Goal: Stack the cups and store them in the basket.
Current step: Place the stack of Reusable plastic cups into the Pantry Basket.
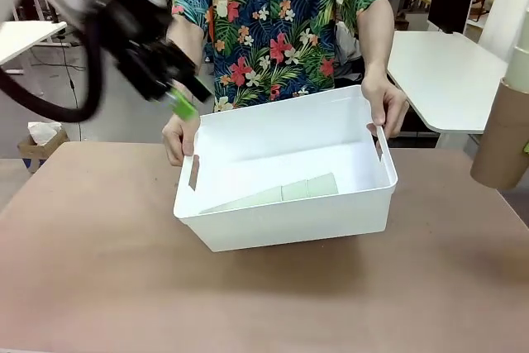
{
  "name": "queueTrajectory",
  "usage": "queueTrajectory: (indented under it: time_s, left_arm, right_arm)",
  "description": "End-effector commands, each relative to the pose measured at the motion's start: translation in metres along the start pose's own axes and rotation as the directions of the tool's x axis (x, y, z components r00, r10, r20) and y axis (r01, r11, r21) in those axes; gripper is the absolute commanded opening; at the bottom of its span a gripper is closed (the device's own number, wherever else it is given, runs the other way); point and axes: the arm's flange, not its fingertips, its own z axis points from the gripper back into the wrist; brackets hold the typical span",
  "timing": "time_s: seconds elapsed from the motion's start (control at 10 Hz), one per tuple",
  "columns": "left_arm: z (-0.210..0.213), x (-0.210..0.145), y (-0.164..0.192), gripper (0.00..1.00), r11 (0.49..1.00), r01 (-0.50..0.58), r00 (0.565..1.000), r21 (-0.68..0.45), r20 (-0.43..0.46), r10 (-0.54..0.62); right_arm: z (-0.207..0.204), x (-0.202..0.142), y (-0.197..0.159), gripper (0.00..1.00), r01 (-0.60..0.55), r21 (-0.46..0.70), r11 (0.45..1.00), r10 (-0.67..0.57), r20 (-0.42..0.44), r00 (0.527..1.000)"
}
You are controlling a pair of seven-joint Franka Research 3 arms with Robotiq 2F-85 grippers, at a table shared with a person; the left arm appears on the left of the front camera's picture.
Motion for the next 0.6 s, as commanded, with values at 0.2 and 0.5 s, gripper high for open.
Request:
queueTrajectory:
  time_s: [0.2, 0.5]
  left_arm:
    - [0.137, -0.094, -0.014, 1.0, 0.994, 0.079, 0.953, 0.076, 0.288, -0.098]
    - [0.165, -0.138, -0.012, 1.0, 0.986, 0.079, 0.955, 0.145, 0.272, -0.117]
  right_arm:
    - [-0.001, 0.004, 0.001, 0.86, -0.021, 0.001, 1.0, 0.021, -0.003, 1.0]
    - [-0.001, 0.004, 0.001, 0.86, -0.021, 0.001, 1.0, 0.021, -0.003, 1.0]
